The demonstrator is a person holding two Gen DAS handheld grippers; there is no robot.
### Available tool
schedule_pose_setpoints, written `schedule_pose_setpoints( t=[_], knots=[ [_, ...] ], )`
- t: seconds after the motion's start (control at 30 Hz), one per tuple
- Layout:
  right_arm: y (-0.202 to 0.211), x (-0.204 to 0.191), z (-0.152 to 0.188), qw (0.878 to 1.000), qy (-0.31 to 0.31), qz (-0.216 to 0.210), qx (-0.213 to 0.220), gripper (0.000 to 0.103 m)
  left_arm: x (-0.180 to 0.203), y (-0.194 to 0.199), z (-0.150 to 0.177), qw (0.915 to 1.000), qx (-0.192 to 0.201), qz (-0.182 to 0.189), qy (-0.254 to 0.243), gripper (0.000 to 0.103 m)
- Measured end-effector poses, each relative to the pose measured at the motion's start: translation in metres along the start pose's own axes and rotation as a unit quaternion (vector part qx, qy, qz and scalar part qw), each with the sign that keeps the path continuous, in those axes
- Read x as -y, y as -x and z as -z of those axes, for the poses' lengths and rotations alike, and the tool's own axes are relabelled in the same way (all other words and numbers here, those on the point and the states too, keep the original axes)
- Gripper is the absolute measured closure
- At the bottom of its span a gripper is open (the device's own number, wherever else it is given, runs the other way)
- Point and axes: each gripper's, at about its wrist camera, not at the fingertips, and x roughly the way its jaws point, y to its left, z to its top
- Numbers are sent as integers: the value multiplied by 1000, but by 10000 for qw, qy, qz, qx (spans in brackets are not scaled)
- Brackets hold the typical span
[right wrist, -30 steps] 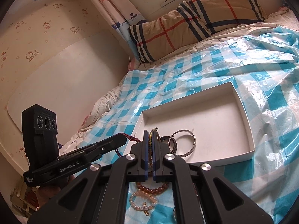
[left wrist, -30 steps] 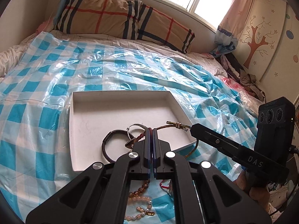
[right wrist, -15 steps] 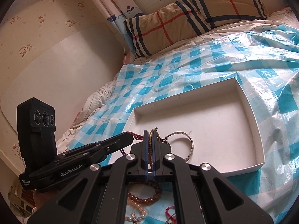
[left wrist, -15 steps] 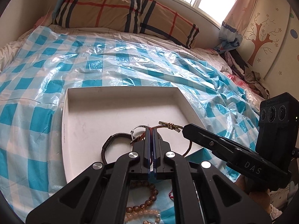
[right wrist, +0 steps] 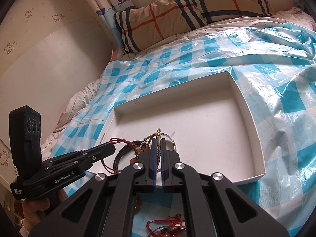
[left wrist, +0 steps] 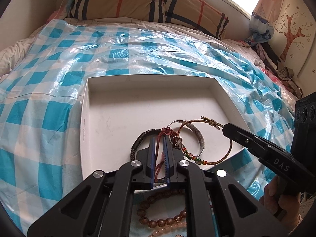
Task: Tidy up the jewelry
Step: 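Carry red cord bracelet in left tool while right tool carries gold bangle to box, then open both tools to release the bracelets inside the box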
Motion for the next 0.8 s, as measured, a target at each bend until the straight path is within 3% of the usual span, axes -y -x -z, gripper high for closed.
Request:
schedule_pose_setpoints(
  t=[0.13,0.2,0.23,0.57,0.8],
  knots=[
    [0,1,1,10000,12,86,-2,99,-4,2,0,9999,20,-166,33,68],
    [0,1,2,9999,-4,158,28,88,-5,2,1,9998,22,-198,50,64],
    [1,2,2,9998,2,187,79,73,-6,2,1,9998,23,-207,59,63],
    [31,-9,10,9990,279,280,219,72,-8,23,12,9990,146,-423,-24,53],
    [52,-6,34,9988,319,372,-59,72,-3,51,37,9983,183,-518,-184,50]
  ],
)
